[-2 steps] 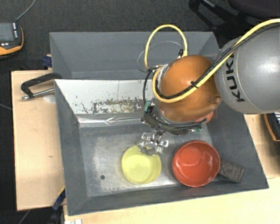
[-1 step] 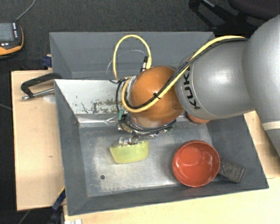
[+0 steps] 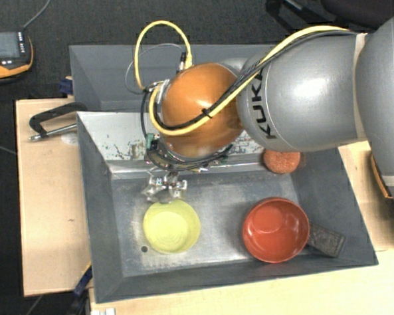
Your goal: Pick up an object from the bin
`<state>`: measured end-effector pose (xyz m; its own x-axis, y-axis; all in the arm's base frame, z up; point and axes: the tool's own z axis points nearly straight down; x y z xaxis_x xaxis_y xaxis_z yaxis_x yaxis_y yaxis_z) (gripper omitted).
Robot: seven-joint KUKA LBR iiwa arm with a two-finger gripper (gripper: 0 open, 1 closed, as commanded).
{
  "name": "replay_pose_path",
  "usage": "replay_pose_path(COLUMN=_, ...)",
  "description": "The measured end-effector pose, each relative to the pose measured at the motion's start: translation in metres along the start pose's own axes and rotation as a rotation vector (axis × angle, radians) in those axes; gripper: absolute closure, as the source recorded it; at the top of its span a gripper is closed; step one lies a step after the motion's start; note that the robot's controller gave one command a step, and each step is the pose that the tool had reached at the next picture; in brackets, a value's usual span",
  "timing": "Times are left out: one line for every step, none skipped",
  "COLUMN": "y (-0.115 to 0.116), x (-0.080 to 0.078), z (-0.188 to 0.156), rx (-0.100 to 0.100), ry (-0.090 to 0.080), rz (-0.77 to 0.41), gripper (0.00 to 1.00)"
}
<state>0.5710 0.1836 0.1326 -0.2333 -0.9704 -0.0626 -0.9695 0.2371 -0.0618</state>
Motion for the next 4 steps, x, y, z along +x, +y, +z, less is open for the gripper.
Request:
replay_pose_path(y=0.001, x=-0.043, z=-0.037, rx=0.008, ry=-0.01, rz=-0.147, gripper=1.0)
replay_pose_path(y=0.019, x=-0.032, z=-0.169, rx=0.022, ry=-0.02, rz=-0.165, gripper=1.0)
replay_pose_path(y=0.022, x=-0.01, z=-0.06, rx=0.023, ry=-0.018, rz=-0.542, gripper=1.0)
replay_pose_path(y=-0.013, x=0.02, z=-0.031, rx=0.027, ry=-0.018, rz=-0.688, gripper=1.0)
